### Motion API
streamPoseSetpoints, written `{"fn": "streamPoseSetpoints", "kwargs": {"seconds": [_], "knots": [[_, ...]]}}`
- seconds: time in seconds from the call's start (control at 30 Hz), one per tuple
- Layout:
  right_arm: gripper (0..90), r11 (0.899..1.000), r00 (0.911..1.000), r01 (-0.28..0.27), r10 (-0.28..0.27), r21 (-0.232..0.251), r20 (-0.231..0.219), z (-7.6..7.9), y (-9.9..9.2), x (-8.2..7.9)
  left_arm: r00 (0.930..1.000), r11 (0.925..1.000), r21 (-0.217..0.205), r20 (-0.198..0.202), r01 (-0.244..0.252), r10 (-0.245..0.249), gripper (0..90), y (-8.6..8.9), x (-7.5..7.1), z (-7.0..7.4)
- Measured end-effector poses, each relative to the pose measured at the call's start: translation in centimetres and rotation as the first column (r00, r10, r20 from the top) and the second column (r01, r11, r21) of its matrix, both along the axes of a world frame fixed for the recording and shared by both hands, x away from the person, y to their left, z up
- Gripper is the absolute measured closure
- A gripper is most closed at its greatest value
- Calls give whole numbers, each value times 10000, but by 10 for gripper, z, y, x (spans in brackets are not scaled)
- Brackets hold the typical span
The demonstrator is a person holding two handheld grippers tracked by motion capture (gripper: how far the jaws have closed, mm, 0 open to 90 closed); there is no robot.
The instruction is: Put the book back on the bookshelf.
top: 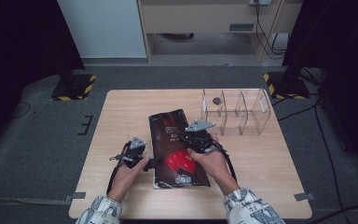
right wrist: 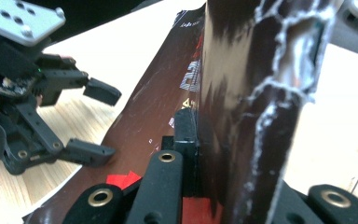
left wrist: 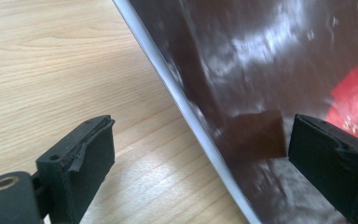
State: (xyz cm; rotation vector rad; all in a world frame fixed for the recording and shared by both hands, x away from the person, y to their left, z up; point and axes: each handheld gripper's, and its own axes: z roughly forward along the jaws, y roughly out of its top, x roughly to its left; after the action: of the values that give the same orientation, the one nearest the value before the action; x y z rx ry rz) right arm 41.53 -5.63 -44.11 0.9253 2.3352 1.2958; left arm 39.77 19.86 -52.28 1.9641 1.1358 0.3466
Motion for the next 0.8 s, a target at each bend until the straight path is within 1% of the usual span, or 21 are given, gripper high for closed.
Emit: {"fn": "streamPoseSetpoints", "kwargs": {"seconds": [0.13, 0.27, 0.33, 0.43, 0.57, 0.67, 0.8], "knots": [[864, 9999, 9998, -102, 101, 33, 181, 6, 0, 0, 9997, 9998, -16, -153, 189, -190, 72, -3, 0, -2], [867, 9998, 9993, -112, 106, 164, 354, 10, -1, -1, 9990, 9994, -36, -280, 344, -345, 81, -5, 1, -4], [868, 9996, 9992, -141, 133, 227, 380, 12, -1, -1, 9988, 9992, -9, -309, 389, -390, 90, -6, 1, -5], [868, 9996, 9991, -144, 134, 241, 409, 14, -1, -1, 9986, 9990, -89, -310, 437, -439, 105, -6, 1, -5], [868, 9990, 9988, -163, 144, 405, 476, 17, -1, -2, 9980, 9987, -206, -420, 468, -476, 125, -6, 2, -6], [869, 9986, 9984, -214, 188, 486, 538, 19, -1, -2, 9974, 9985, -191, -504, 514, -523, 126, -7, 2, -8], [869, 9980, 9975, -307, 271, 556, 647, 21, 0, -3, 9963, 9979, -320, -630, 560, -579, 120, -7, 3, -9]]}}
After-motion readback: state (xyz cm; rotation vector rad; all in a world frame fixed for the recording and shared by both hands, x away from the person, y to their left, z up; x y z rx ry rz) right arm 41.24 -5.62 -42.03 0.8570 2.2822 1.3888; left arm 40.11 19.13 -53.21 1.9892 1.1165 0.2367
